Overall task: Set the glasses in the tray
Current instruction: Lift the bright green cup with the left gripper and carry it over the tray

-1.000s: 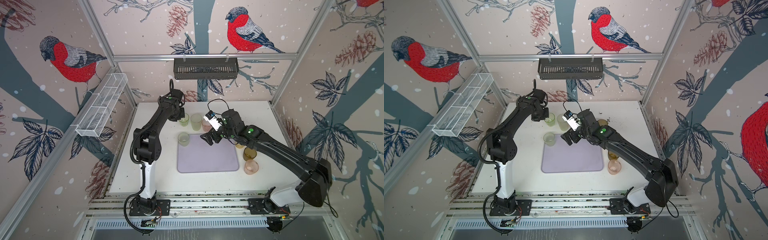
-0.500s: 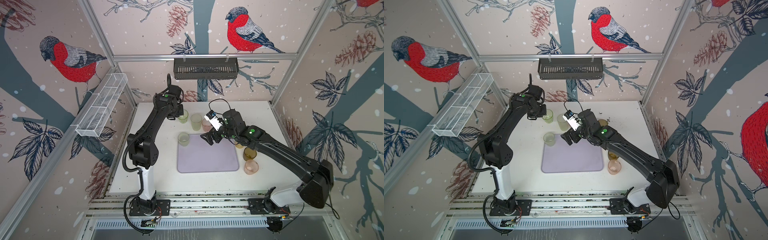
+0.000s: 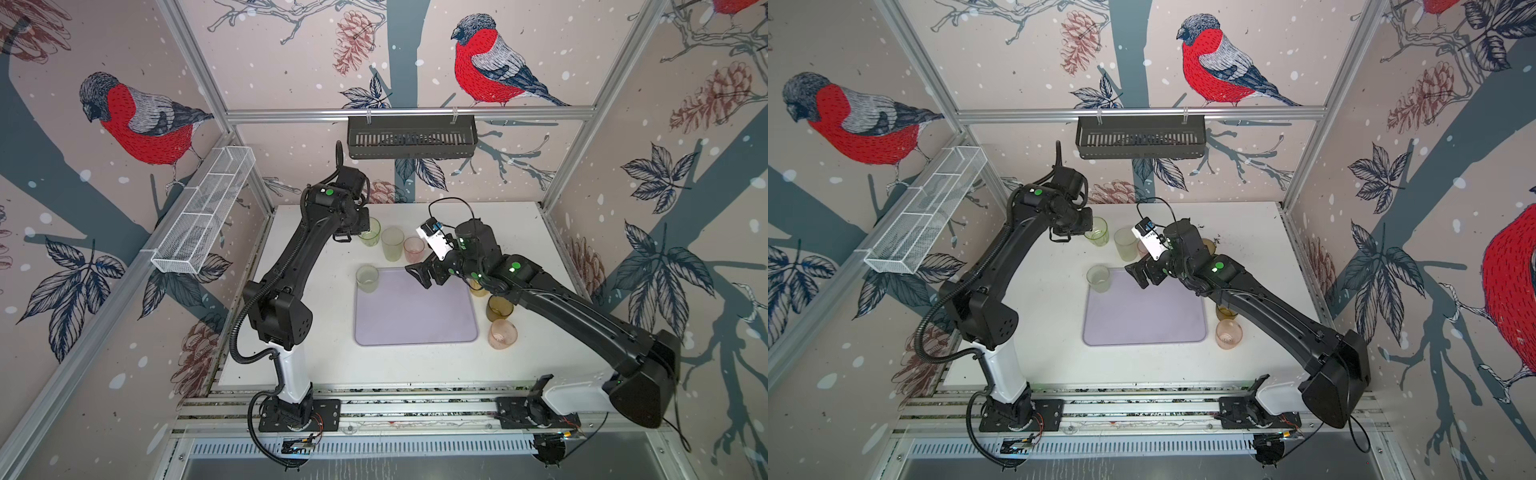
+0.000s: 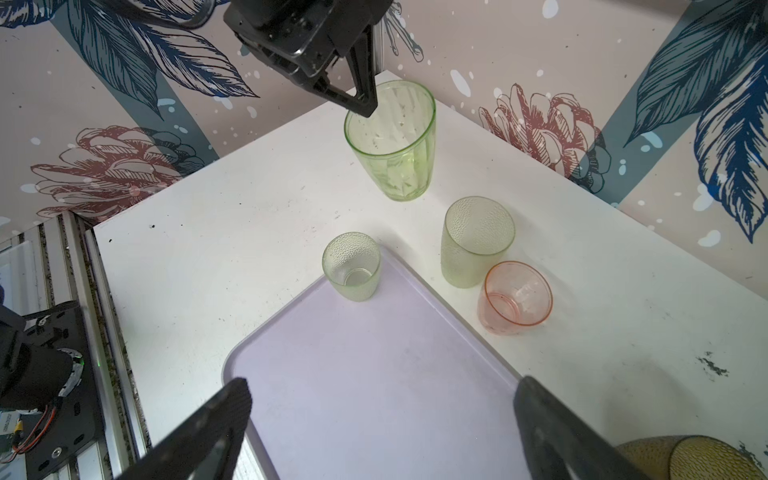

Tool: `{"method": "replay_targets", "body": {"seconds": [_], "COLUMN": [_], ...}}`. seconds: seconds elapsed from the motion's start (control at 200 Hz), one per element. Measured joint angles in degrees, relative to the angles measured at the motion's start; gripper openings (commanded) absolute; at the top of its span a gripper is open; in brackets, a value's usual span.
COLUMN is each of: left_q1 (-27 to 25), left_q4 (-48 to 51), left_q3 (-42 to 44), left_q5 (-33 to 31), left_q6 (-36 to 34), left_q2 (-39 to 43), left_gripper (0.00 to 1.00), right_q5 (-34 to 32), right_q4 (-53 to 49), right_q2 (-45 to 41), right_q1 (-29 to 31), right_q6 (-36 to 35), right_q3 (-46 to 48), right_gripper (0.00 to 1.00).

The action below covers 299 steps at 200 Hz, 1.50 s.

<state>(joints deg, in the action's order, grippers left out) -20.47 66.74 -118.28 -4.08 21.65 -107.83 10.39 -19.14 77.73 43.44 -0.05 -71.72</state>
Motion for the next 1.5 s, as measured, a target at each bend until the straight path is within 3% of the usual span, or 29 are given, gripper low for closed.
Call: {"method": "replay_targets", "body": {"seconds": [0.515, 0.911, 1.496], "left_q1": [-4.15, -8.09, -12.41], "left_q4": [1.42, 0.85, -7.72], "left_q3": [7.89, 18.67, 37.38], "left_q5": [2.62, 3.78, 5.49], "left_q6": [2.21, 5.46, 10.47], "left_q2": [7.58, 13.38, 20.72], "left_gripper": [0.04, 0.04, 0.03], "right_q5": [-1.03, -1.01, -0.96], "right_q4": [0.39, 1.18, 1.62], "right_q2": [-2.38, -2.45, -2.78], "right_q1": [-3.08, -3.74, -4.22], "right_q6": [0.33, 1.60, 2.84], "right_q3": [2.12, 2.86, 4.68], "right_gripper": [1.00, 1.00, 1.00]}}
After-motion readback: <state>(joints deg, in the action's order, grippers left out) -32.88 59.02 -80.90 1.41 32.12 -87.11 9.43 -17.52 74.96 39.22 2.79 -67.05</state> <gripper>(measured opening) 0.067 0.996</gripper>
